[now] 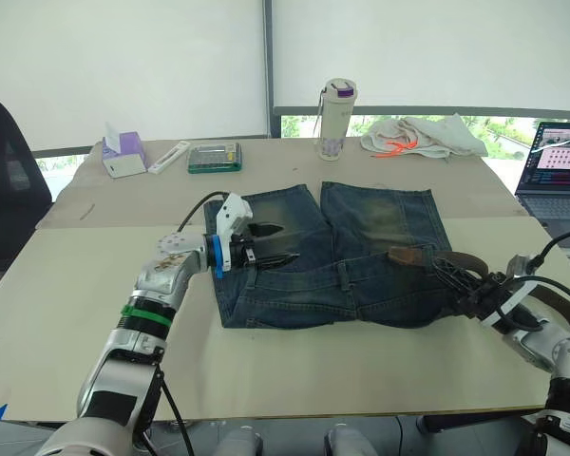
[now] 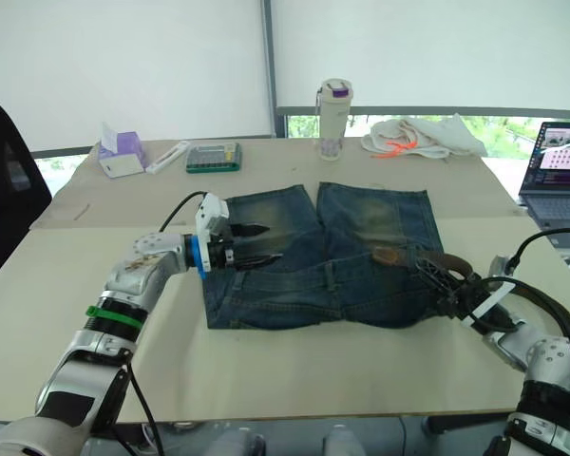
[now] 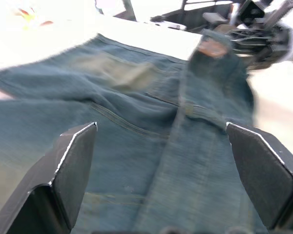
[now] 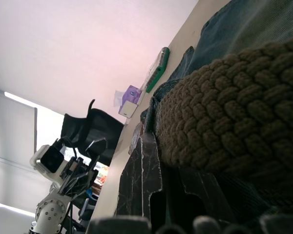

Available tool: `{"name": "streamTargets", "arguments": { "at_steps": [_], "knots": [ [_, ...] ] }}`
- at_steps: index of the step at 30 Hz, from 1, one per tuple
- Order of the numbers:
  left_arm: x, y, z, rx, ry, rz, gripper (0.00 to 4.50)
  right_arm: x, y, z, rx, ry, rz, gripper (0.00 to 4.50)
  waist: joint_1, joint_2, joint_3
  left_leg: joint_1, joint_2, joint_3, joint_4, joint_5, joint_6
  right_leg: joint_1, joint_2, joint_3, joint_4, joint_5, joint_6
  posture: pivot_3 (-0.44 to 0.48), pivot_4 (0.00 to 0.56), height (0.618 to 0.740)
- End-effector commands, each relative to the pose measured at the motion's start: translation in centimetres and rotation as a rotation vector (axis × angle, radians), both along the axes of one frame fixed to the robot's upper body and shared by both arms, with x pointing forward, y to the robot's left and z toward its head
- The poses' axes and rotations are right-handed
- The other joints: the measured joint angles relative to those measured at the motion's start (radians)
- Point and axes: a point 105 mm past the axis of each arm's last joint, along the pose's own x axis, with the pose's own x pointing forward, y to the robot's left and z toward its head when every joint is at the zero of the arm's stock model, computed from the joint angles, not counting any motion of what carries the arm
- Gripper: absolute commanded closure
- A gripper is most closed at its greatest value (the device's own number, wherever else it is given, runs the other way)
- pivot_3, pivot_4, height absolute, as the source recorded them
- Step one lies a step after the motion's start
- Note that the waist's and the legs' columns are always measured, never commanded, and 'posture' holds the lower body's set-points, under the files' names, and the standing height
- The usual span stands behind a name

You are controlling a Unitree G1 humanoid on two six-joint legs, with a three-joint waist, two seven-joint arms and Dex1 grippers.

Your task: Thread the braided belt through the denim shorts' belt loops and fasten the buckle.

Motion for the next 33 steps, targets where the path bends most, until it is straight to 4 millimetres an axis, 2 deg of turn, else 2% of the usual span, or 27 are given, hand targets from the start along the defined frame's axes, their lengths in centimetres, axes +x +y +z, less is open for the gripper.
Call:
{"name": "streamTargets", "arguments": {
  "at_steps": [1, 4, 8, 15, 23, 26, 31, 33],
  "knots": [
    [-0.3, -1.9, 3.7, -0.128, -0.061, -0.063, 0.04, -0.1, 0.8, 1.9, -0.007, -0.097, 0.040, 4.50, -0.001, 0.000, 0.000, 0.000, 0.000, 0.000, 0.000, 0.000, 0.000, 0.000, 0.000, 0.000, 0.000, 0.000, 0.000, 0.000, 0.150, 0.740],
    [-1.9, -4.5, 3.8, -0.166, 0.007, -0.179, 0.04, -0.2, 1.2, 2.2, -0.008, -0.118, 0.058, 4.50, -0.003, 0.000, 0.000, -0.001, 0.000, 0.000, 0.000, -0.001, 0.001, 0.000, 0.000, 0.000, 0.000, 0.000, 0.000, 0.000, 0.150, 0.740],
    [-3.9, -7.9, 3.1, -0.251, 0.190, -0.277, 0.04, -0.2, 1.5, 2.5, -0.012, -0.149, 0.062, 4.50, -0.006, 0.000, 0.000, 0.000, 0.000, -0.001, 0.000, -0.001, 0.002, 0.000, 0.001, 0.000, 0.000, 0.000, 0.000, 0.000, 0.150, 0.740],
    [-4.9, -11.5, 0.5, -0.297, 0.417, -0.295, 0.04, -0.4, 2.2, 2.7, -0.023, -0.199, 0.064, 4.50, -0.010, 0.000, 0.000, 0.000, 0.000, -0.001, 0.001, -0.001, 0.002, 0.000, 0.001, 0.000, 0.002, 0.000, 0.000, 0.000, 0.150, 0.740],
    [-4.7, -14.3, -1.8, -0.288, 0.549, -0.218, 0.04, -0.5, 2.0, 2.8, -0.023, -0.216, 0.053, 4.50, -0.005, 0.000, 0.000, 0.000, 0.000, -0.001, 0.001, -0.001, 0.002, 0.000, 0.001, 0.000, 0.001, 0.000, 0.000, 0.000, 0.150, 0.740],
    [-4.9, -15.4, -1.8, -0.318, 0.589, -0.231, 0.04, -0.5, 1.8, 2.7, -0.025, -0.220, 0.047, 4.50, -0.007, 0.000, 0.000, 0.000, 0.000, 0.000, 0.001, -0.001, 0.002, 0.000, 0.001, 0.001, 0.001, 0.000, 0.000, 0.000, 0.150, 0.740],
    [-4.5, -15.7, -0.7, -0.415, 0.634, -0.231, 0.04, -0.8, 2.0, 2.5, -0.041, -0.217, 0.057, 4.50, -0.004, 0.000, 0.000, 0.000, 0.000, 0.000, 0.001, -0.001, 0.002, 0.000, 0.001, 0.001, 0.001, 0.000, 0.000, 0.000, 0.150, 0.740],
    [-4.8, -15.9, -0.5, -0.428, 0.648, -0.258, 0.57, -1.0, 2.2, 2.3, -0.046, -0.214, 0.069, 4.50, -0.003, 0.000, 0.000, 0.000, 0.000, 0.000, 0.001, -0.001, 0.002, 0.000, 0.001, 0.001, 0.001, 0.000, 0.000, 0.000, 0.150, 0.740]
  ]
}}
